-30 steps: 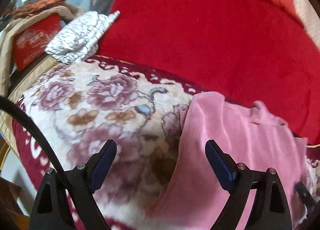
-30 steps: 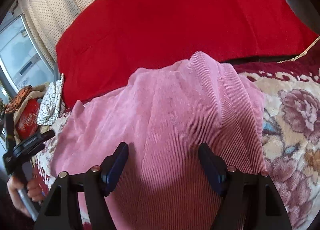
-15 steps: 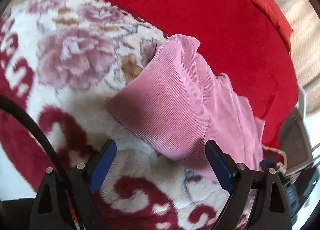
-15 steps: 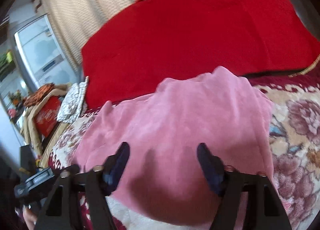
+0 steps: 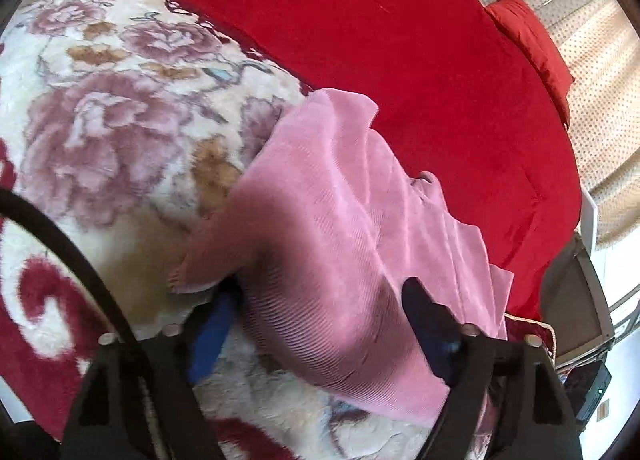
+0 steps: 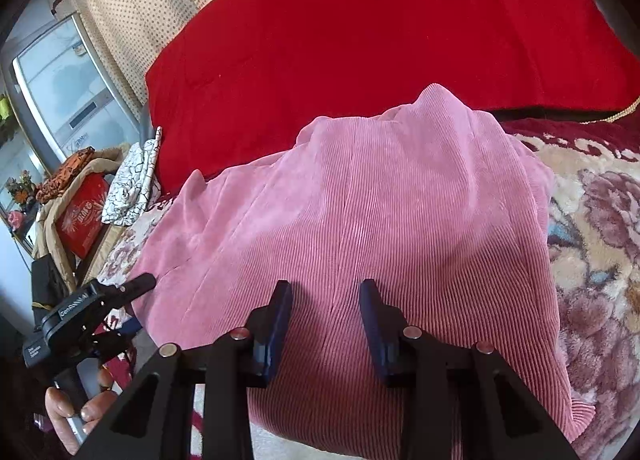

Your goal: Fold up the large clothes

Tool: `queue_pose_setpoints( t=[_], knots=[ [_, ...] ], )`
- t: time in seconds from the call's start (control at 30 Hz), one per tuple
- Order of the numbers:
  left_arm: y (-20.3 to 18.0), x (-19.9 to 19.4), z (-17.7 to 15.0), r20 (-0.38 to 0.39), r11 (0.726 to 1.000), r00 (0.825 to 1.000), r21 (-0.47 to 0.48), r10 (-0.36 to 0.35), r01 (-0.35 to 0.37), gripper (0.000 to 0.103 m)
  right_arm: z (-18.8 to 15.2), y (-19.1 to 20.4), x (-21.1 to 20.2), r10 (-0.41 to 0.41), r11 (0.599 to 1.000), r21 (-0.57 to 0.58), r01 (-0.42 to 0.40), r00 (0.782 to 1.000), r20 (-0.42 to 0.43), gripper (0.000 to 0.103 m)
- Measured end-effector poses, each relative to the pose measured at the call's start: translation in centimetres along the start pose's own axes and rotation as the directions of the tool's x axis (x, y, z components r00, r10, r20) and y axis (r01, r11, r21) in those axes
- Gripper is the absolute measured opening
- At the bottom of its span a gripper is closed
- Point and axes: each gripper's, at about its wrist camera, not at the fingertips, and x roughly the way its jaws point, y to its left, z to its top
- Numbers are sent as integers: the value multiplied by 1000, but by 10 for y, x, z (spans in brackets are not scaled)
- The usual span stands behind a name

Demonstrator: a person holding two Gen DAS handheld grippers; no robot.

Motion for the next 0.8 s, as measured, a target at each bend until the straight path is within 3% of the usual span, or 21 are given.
queue_pose_setpoints(
  t=[0.1,0.13,0.23,0.37,0.47,0.57,0.67,0.73,0.8],
  knots=[
    [-3,4,2,-2,1000,1000,1,11,-11,80,0,-3,-2,12,1000,9,-12,1000,-3,38],
    [-3,3,4,7,1000,1000,-7,19,-19,62,0,-3,-3,14,1000,9,-14,1000,-4,38],
    [-7,-1,8,33,999,999,-2,32,-32,35,1,-6,-2,23,1000,11,-23,1000,-7,38],
    [-27,-6,5,97,989,993,127,64,-76,24,0,-8,-3,33,999,13,-33,999,-10,38],
    [-51,-16,-2,168,956,984,272,63,-108,19,1,-8,-2,40,999,21,-40,999,-16,38],
    [-81,-24,-20,224,882,974,454,28,-130,15,3,-10,-1,51,998,42,-50,998,-26,38],
    [-110,-22,-52,212,753,977,646,-19,-125,14,6,-17,-1,82,994,77,-79,996,-39,38],
    [-117,-9,-67,151,703,989,703,-2,-106,13,7,-20,-2,103,990,104,-99,994,-41,38],
    [-119,3,-76,114,676,993,730,28,-103,13,8,-22,-3,115,987,116,-109,993,-42,38]
  ],
)
